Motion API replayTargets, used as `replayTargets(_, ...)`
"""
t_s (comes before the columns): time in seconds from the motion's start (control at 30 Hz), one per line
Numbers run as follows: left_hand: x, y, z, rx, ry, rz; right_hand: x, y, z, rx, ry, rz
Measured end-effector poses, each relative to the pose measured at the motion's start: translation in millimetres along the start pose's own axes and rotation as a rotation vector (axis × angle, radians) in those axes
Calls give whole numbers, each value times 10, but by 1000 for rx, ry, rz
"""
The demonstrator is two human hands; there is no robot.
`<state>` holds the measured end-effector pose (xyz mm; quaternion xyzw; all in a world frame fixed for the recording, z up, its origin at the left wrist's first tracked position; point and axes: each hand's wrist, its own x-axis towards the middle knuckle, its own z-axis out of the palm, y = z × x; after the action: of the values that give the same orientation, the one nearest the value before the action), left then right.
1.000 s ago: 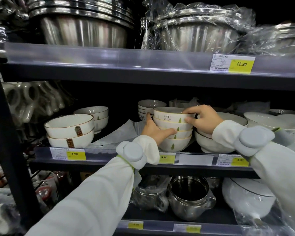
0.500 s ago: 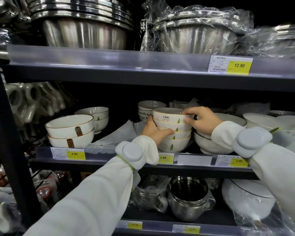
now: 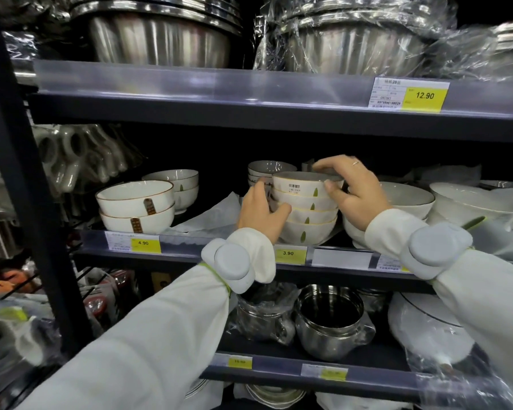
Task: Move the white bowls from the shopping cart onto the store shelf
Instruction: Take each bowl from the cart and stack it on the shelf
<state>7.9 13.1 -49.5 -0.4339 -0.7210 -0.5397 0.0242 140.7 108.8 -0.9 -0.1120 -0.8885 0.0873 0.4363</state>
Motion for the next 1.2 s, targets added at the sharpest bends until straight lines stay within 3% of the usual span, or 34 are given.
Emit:
replayTargets(0.2, -233, -163, -268, 199, 54, 206, -117, -220, 265, -71, -28, -103)
replayTargets(0.53, -400, -774, -903, 317, 164, 375, -216, -764, 982, -83, -41, -172)
replayTargets(0.7, -472, -1077, -1129, 397, 98, 439, -303, -970, 1308, -103, -24, -229)
replayTargets(1.2, -1164, -2268, -1380, 505, -100, 497, -1145, -1279, 2432, -36, -152, -111)
